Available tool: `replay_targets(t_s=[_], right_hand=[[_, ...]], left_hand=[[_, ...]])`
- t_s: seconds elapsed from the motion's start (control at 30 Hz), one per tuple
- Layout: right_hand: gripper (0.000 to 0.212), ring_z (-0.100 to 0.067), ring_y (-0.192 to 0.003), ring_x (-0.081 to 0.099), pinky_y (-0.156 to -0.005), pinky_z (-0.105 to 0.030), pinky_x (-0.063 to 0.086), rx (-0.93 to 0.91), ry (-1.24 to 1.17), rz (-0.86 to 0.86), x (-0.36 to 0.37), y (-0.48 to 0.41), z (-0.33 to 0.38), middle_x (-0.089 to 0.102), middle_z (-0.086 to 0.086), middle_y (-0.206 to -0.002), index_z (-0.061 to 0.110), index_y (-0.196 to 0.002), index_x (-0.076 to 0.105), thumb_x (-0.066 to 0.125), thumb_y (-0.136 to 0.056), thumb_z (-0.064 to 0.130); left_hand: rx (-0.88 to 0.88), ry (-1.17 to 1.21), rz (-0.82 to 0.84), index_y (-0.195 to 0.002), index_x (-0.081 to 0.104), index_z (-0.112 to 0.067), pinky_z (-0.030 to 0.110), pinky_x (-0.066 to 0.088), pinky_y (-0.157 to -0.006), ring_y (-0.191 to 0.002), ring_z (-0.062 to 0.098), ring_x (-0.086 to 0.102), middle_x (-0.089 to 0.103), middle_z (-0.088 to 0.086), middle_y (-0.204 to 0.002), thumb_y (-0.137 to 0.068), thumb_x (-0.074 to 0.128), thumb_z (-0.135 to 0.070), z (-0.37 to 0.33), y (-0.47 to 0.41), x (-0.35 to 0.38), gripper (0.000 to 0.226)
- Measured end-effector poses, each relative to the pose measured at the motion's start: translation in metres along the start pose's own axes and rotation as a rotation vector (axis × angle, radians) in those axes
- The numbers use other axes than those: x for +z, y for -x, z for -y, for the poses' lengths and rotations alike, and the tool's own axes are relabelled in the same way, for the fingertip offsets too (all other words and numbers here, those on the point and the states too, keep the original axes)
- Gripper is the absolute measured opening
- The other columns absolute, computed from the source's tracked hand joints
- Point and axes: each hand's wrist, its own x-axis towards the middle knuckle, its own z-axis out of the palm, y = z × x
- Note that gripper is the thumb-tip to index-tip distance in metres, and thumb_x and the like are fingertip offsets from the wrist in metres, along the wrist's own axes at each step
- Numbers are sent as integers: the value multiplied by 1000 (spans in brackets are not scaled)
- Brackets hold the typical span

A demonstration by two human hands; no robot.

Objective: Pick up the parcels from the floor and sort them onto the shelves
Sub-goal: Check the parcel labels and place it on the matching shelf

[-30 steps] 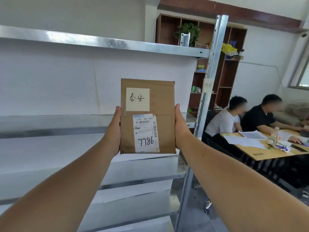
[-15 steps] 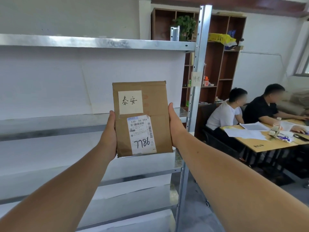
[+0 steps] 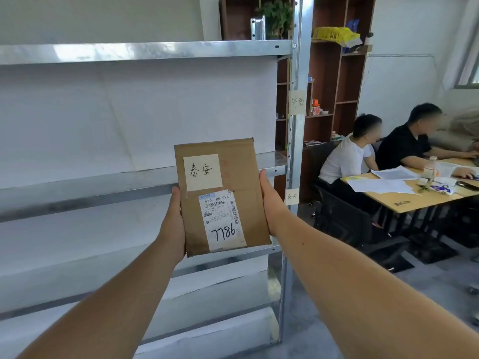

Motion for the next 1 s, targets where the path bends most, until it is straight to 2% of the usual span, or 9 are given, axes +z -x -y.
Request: replay_targets(t_s=[0.2, 0.37, 0.5, 0.57, 0.63, 0.67, 0.77, 0.9, 1.0], right_hand=[[74, -26, -79, 83, -62, -40, 67, 34, 3, 7, -23, -12, -2, 86, -1, -94, 37, -117, 76, 48, -80, 94], [71, -27, -78, 83, -56, -38, 65, 69, -30, 30, -43, -23, -12, 86, -3, -94, 33, -109, 80, 54, -79, 92], [65, -29, -73, 83, -49, -41, 64, 90, -49, 42, -51, -29, -23, 86, -5, -90, 33, -101, 79, 53, -82, 90], [68, -31, -81, 83, -58, -44, 67, 89, -47, 38, -55, -32, -29, 86, -5, -97, 33, -105, 80, 53, -82, 90], [74, -34, -95, 82, -79, -50, 68, 93, -43, 25, -57, -34, -35, 85, -6, -108, 33, -116, 80, 53, -79, 92], [74, -34, -98, 82, -85, -52, 66, 97, -46, 24, -58, -34, -39, 85, -6, -110, 34, -117, 80, 53, -80, 91], [68, -31, -90, 83, -70, -45, 68, 110, -48, 29, -64, -37, -50, 85, -5, -106, 35, -109, 83, 50, -84, 90], [72, -30, -85, 84, -67, -44, 67, 156, -43, 20, -74, -41, -66, 86, -6, -103, 35, -114, 80, 46, -84, 91], [69, -29, -79, 83, -55, -42, 66, 193, -59, 19, -83, -45, -78, 86, -6, -98, 34, -96, 86, 48, -84, 91]], left_hand=[[-27, 8, -45, -121, 79, -45, 63, 55, -105, -108, 35, 78, 82, 0, -119, -88, 36, -90, 21, -1, 21, 71], [-56, 23, -42, -126, 76, -44, 66, 52, -107, -114, 38, 76, 81, 2, -122, -90, 34, -89, 41, -3, 31, 71], [-94, 4, -29, -128, 75, -45, 66, 51, -107, -116, 39, 74, 80, 2, -125, -91, 32, -89, 51, -4, 30, 72], [-91, -11, -34, -129, 74, -45, 63, 54, -105, -111, 35, 77, 80, 1, -124, -93, 30, -87, 56, -6, 30, 71], [-92, -22, -46, -127, 74, -46, 61, 56, -103, -109, 33, 78, 81, 0, -123, -94, 30, -86, 62, -8, 30, 69], [-96, -24, -49, -127, 74, -46, 62, 56, -104, -110, 35, 77, 81, 0, -122, -94, 30, -86, 65, -9, 30, 68], [-124, -32, -53, -128, 74, -46, 66, 53, -105, -113, 38, 76, 81, 2, -123, -94, 29, -86, 76, -12, 28, 69], [-171, -63, -55, -127, 74, -48, 68, 52, -105, -114, 39, 75, 80, 1, -123, -91, 29, -89, 93, -18, 25, 71], [-199, -82, -83, -123, 76, -48, 65, 52, -106, -112, 37, 76, 82, -1, -119, -90, 28, -90, 107, -21, 26, 71]])
